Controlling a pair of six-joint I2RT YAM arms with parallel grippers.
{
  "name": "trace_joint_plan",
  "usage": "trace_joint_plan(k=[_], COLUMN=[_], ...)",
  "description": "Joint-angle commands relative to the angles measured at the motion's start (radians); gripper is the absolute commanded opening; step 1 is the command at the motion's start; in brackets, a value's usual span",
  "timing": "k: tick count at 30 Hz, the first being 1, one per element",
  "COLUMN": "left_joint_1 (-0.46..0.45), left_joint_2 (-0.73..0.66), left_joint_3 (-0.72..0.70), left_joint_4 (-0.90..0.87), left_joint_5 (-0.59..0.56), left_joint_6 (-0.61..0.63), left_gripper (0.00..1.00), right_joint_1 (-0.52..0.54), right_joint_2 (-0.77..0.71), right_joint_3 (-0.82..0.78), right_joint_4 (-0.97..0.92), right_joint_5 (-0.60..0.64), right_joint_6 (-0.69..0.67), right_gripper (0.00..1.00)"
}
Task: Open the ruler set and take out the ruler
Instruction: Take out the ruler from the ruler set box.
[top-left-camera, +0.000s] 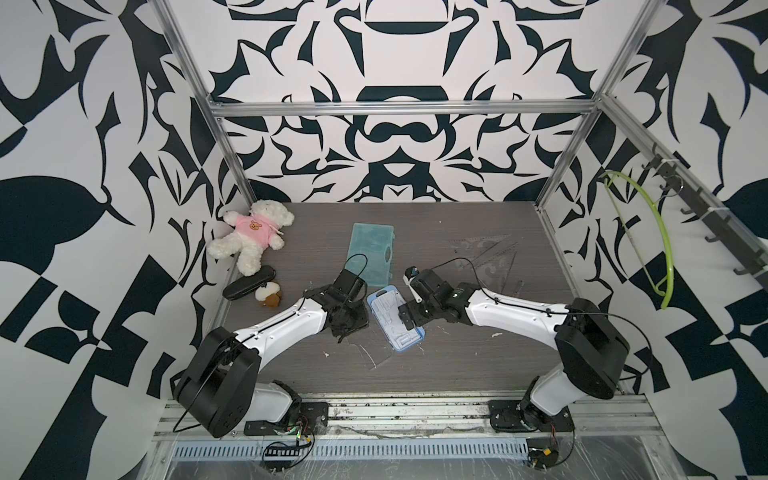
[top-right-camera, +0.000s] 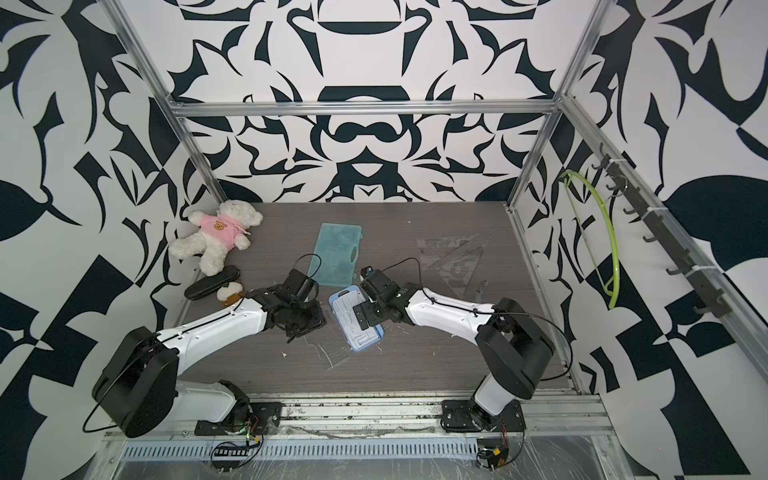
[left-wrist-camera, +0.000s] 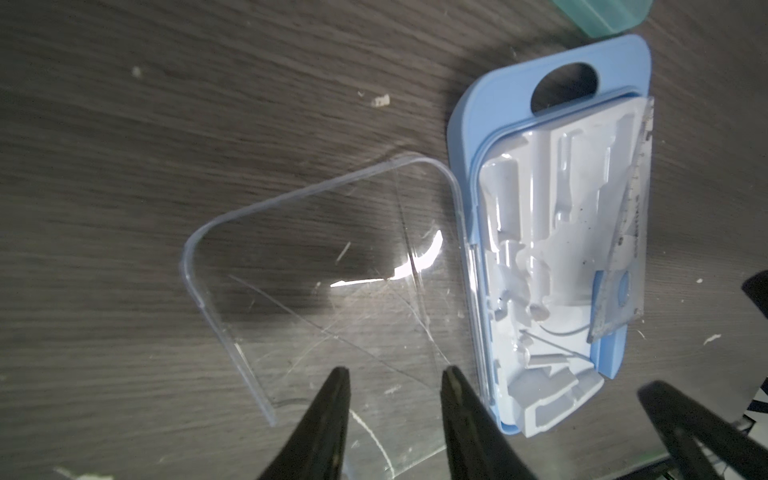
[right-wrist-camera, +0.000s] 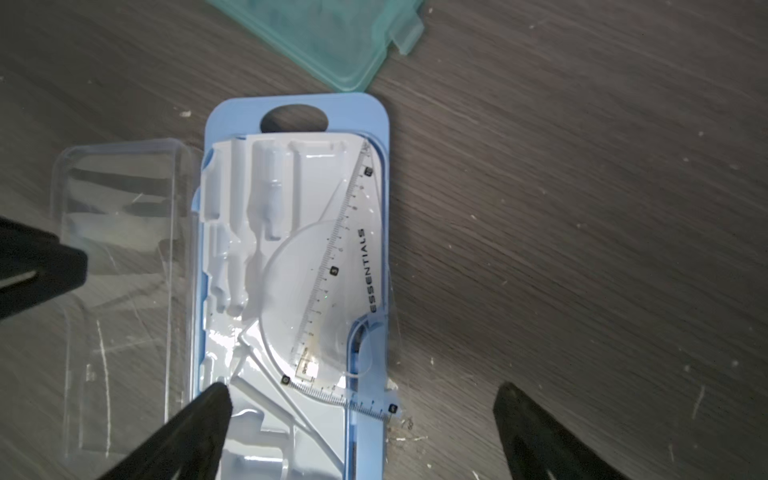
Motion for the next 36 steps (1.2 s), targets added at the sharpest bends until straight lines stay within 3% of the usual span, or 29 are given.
trace_joint_plan(k=[1,15,36], left_joint_1=[0.004,0.003,0.003], left_joint_2=[0.016,0.021,0.038], left_joint_3=[0.029,0.033,0.041], left_joint_4=[-0.011,-0.018,-0.017], left_joint_5=[0.001,0.004,0.0], left_joint_6=[0.013,0.015,0.017], left_gripper=[0.41,0.41,0.42], right_joint_1=[-0.003,-0.054,-0.062], right_joint_2=[0.019,0.191,0.232], right_joint_3=[0.046,0.14,0.164], right_joint_4=[0.009,-0.025,-0.02], right_joint_5=[-0.032,-0.054,-0.1], right_joint_6=[-0.08,-0.114,-0.105], right_gripper=[1.0,0.99,0.65])
